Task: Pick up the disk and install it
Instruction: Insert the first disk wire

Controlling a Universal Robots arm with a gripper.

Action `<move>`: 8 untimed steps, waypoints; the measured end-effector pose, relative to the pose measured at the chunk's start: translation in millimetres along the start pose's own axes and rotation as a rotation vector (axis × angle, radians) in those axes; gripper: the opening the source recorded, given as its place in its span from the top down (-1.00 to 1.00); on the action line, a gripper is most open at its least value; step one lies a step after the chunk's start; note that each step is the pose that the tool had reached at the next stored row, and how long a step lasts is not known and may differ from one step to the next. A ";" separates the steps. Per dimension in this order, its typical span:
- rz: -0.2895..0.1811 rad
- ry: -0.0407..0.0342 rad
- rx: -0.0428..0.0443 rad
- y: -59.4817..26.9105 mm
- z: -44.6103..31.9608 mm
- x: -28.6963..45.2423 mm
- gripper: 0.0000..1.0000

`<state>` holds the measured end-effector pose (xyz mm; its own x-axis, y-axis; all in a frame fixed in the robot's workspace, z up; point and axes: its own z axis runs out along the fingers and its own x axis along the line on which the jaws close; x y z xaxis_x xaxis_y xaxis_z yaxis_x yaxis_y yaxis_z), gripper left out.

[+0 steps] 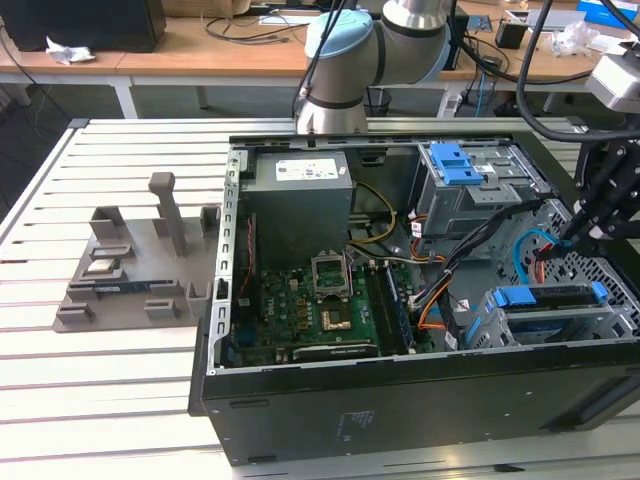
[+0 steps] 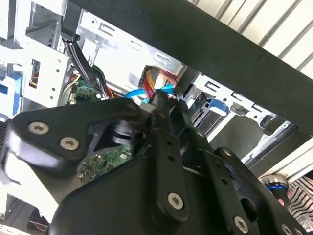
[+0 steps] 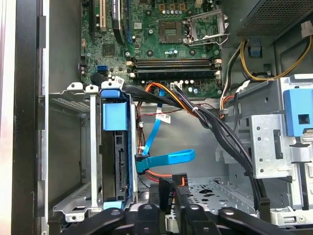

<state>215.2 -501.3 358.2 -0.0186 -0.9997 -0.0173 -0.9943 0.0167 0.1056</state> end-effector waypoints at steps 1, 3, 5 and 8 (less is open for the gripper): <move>0.000 0.0000 0.0000 0.0 0.0 0.0 0.56; 0.000 0.0001 0.0000 0.0 0.0 0.0 0.66; 0.000 0.0002 0.0000 0.0 0.0 0.0 0.66; 0.000 0.0001 -0.0001 -0.1 0.1 0.8 0.66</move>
<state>215.3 -502.1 358.0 -0.0185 -0.9997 -0.0172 -0.9943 0.0166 0.1056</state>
